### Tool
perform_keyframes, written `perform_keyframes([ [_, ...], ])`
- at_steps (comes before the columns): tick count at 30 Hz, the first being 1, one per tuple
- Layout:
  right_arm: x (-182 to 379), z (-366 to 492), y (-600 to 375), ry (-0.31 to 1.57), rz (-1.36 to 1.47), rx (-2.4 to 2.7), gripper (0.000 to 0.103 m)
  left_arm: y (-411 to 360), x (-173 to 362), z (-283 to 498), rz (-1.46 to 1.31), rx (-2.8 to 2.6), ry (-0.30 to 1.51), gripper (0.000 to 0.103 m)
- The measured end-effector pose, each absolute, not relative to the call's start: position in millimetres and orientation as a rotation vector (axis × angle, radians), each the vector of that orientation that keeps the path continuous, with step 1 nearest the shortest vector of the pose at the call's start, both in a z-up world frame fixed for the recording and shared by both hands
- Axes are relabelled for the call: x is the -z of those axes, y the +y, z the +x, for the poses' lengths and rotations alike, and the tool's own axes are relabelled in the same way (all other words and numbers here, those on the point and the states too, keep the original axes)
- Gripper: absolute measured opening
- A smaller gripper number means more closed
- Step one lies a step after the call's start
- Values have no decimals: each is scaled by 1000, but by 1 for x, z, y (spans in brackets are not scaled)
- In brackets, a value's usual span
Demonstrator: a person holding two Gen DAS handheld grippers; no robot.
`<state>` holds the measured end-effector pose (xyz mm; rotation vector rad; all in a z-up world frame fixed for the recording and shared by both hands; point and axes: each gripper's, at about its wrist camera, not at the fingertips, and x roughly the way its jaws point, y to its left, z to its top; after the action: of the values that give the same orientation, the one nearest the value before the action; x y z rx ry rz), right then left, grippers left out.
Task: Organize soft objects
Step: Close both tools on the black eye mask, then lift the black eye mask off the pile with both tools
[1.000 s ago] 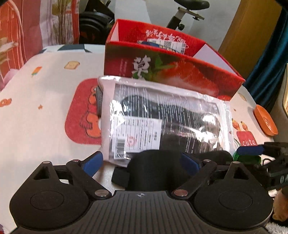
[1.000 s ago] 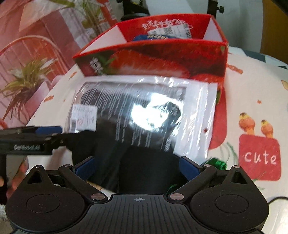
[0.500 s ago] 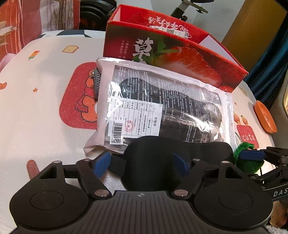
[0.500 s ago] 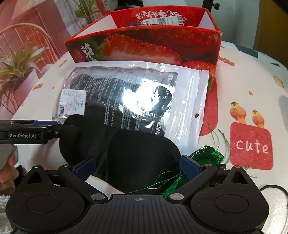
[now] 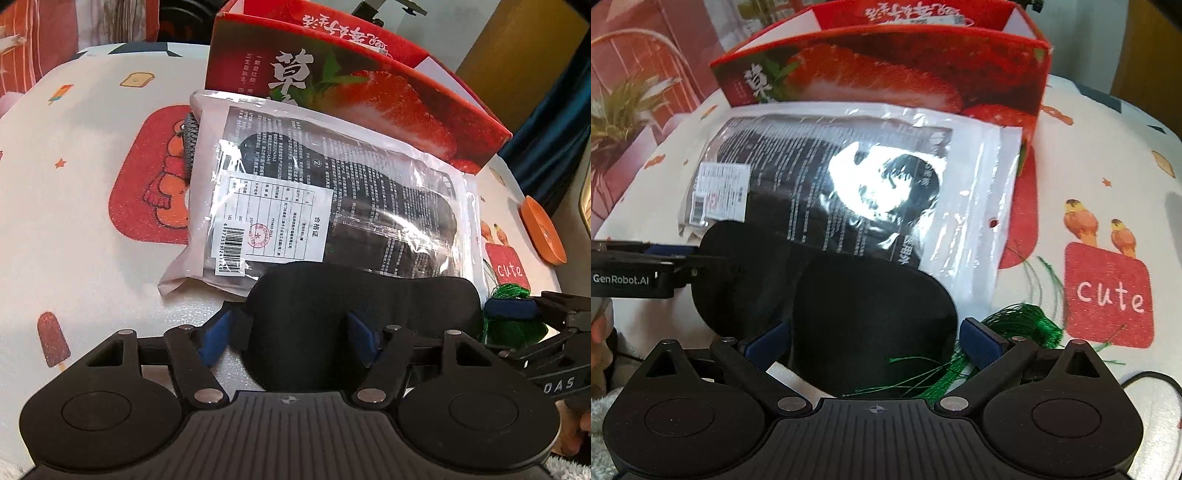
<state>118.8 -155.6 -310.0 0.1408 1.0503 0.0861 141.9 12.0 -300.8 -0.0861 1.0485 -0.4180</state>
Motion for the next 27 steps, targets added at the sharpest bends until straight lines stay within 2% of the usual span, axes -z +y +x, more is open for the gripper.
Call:
perform_keyframes([
  [7, 315, 123, -150, 1077, 133, -103, 99, 4, 300, 141, -52, 451, 1048, 72],
  [9, 316, 124, -149, 1084, 124, -108, 99, 3, 300, 141, -44, 458, 1048, 67],
  [11, 317, 125, -148, 1084, 124, -107, 98, 3, 300, 141, -40, 455, 1045, 54],
  [15, 315, 129, -152, 1079, 165, -107, 97, 9, 299, 141, -46, 448, 1032, 40],
  [21, 309, 136, -149, 1064, 149, -125, 95, 18, 297, 140, -58, 431, 1020, 36],
  [23, 306, 139, -148, 1052, 149, -131, 95, 19, 296, 139, -48, 424, 1012, 31],
  [27, 301, 144, -144, 1033, 145, -158, 92, 24, 291, 137, -13, 399, 977, 27],
])
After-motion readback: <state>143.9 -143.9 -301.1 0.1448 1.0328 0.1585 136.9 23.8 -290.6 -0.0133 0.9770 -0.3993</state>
